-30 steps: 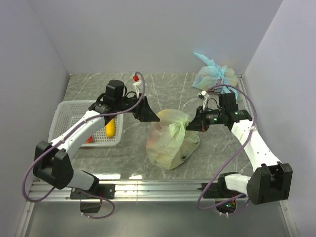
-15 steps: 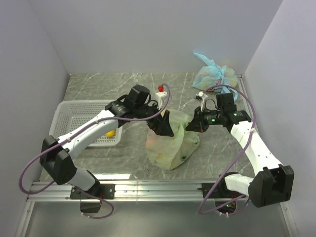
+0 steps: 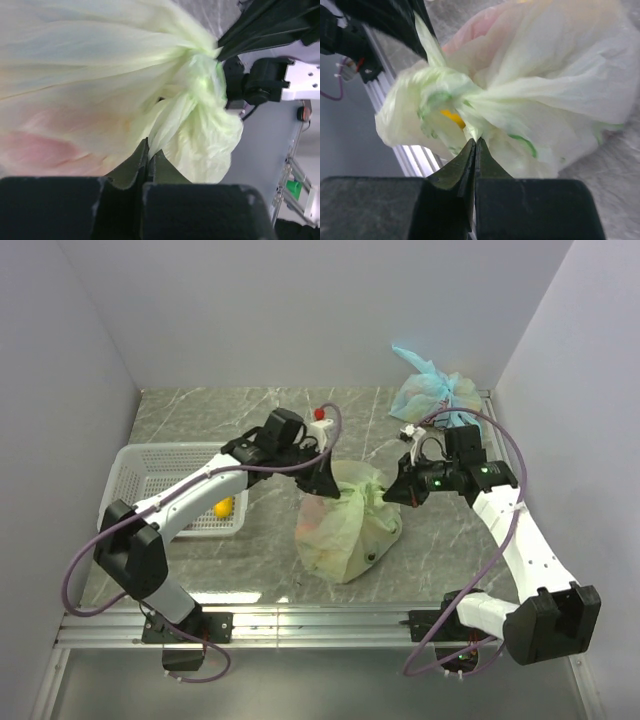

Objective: Place the fake fruits into the plastic bag and tie a complex knot

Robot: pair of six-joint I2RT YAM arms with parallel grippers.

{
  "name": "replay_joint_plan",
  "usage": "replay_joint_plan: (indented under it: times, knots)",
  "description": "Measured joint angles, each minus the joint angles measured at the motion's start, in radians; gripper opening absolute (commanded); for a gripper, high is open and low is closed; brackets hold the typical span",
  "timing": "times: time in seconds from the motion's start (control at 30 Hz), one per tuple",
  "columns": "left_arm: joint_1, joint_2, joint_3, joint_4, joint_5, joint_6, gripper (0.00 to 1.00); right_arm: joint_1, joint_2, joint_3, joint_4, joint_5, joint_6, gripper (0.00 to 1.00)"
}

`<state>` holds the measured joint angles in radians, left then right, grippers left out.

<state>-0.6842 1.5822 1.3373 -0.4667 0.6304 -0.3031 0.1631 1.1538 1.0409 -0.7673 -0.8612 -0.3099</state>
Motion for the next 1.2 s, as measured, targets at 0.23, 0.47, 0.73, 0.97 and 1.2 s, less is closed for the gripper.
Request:
replay_joint_plan:
  times: [0.23, 0.47, 0.73, 0.97, 1.2]
  knots:
    - [0.170, -0.050, -0.095, 0.006, -0.011, -0.012, 0.00, -0.077, 0.000, 0.033, -0.066, 0.037, -0.129, 0.00]
    - [0.230, -0.086, -0.137, -0.002, -0.027, 0.024, 0.00, -0.231, 0.011, 0.032, -0.090, 0.043, -0.267, 0.00]
    - [0.268, -0.089, -0.213, -0.009, -0.061, 0.144, 0.00, -0.302, 0.072, -0.052, -0.086, 0.043, -0.366, 0.00]
    - [0.274, -0.092, -0.238, -0.008, -0.062, 0.254, 0.17, -0.303, 0.103, -0.077, -0.088, 0.055, -0.414, 0.00]
    - [0.338, -0.162, -0.220, -0.066, 0.018, 0.346, 0.69, -0.236, 0.103, 0.010, -0.191, 0.158, -0.500, 0.77]
